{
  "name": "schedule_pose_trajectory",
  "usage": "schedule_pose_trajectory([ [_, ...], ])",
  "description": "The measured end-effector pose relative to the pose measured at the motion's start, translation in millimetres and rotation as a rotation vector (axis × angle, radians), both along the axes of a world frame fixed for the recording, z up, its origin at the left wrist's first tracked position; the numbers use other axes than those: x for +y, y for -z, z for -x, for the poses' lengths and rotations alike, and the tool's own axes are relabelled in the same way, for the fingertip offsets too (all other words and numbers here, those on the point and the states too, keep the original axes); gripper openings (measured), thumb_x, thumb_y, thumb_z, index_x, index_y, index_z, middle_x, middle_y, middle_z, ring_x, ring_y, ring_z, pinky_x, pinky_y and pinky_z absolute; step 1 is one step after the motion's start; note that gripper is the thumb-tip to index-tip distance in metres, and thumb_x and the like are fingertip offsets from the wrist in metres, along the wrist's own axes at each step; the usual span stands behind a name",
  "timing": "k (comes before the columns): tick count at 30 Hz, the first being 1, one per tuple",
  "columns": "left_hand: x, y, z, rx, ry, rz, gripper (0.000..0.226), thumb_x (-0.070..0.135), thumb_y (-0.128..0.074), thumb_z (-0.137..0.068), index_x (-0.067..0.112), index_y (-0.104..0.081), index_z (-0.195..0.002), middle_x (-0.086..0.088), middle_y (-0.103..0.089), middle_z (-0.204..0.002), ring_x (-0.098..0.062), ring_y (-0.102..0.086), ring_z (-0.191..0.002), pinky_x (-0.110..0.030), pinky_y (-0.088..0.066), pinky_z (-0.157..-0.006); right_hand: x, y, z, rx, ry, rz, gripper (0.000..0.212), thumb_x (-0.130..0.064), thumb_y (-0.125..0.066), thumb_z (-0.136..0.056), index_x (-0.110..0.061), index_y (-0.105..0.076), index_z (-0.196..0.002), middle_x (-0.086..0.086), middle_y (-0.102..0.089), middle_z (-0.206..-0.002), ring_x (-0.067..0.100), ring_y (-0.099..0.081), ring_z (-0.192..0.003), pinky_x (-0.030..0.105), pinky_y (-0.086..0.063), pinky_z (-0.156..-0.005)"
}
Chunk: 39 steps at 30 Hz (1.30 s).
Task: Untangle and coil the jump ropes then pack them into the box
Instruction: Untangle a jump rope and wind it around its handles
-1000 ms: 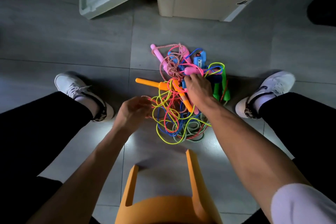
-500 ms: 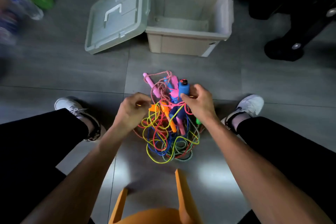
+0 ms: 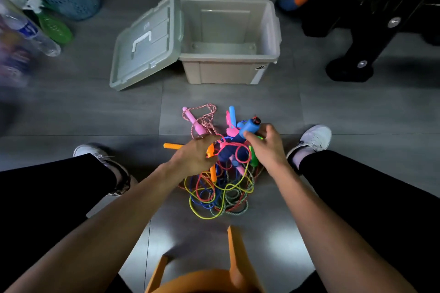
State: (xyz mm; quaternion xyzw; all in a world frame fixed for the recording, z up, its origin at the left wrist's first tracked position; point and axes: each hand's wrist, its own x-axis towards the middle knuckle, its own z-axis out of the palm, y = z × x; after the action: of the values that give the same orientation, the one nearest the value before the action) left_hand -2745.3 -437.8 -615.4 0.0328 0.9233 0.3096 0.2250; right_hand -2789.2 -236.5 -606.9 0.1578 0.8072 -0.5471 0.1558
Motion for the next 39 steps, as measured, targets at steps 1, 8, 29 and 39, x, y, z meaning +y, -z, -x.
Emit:
schedule_pose_trajectory([
  [1, 6, 5, 3, 0.035, 0.040, 0.016, 0.062, 0.026, -0.068, -0.084, 0.019, -0.045, -0.141, -0.007, -0.057, -0.132, -0.027, -0.059, -0.110, -0.035, -0.050, -0.089, -2, -3, -2, 0.007, 0.010, 0.007, 0.020, -0.012, -0.071, -0.084, -0.011, -0.057, -0.099, -0.002, -0.070, -0.089, -0.014, -0.061, -0.064, 0.008, -0.045, -0.059],
  [8, 16, 38, -1, 0.225, -0.061, 0.149, 0.019, 0.038, -0.060, -0.090, 0.023, -0.062, -0.101, -0.004, -0.068, -0.091, -0.029, -0.064, -0.082, -0.035, -0.051, -0.065, -5, -13, -7, 0.037, 0.082, -0.015, 0.022, -0.011, -0.068, -0.088, -0.005, -0.052, -0.103, 0.022, -0.066, -0.085, 0.011, -0.059, -0.051, 0.025, -0.045, -0.046],
  [29, -25, -91, 12, 0.088, 0.148, 0.369, 0.031, 0.025, -0.059, -0.082, 0.022, -0.046, -0.109, 0.000, -0.059, -0.089, -0.022, -0.057, -0.076, -0.032, -0.047, -0.066, 7, -47, -6, -0.084, -0.223, -0.230, 0.024, -0.035, -0.071, -0.085, -0.017, -0.064, -0.099, 0.001, -0.069, -0.095, 0.016, -0.065, -0.086, 0.021, -0.050, -0.076],
  [39, -64, -155, -36, 0.051, -0.155, -0.041, 0.028, 0.012, -0.072, -0.073, 0.031, -0.052, -0.079, 0.008, -0.063, -0.069, -0.015, -0.055, -0.065, -0.027, -0.040, -0.059, -17, -95, -28, -0.009, -0.404, 0.272, 0.032, -0.041, -0.046, -0.101, -0.022, -0.069, -0.091, 0.000, -0.074, -0.096, 0.013, -0.068, -0.095, 0.034, -0.047, -0.096],
])
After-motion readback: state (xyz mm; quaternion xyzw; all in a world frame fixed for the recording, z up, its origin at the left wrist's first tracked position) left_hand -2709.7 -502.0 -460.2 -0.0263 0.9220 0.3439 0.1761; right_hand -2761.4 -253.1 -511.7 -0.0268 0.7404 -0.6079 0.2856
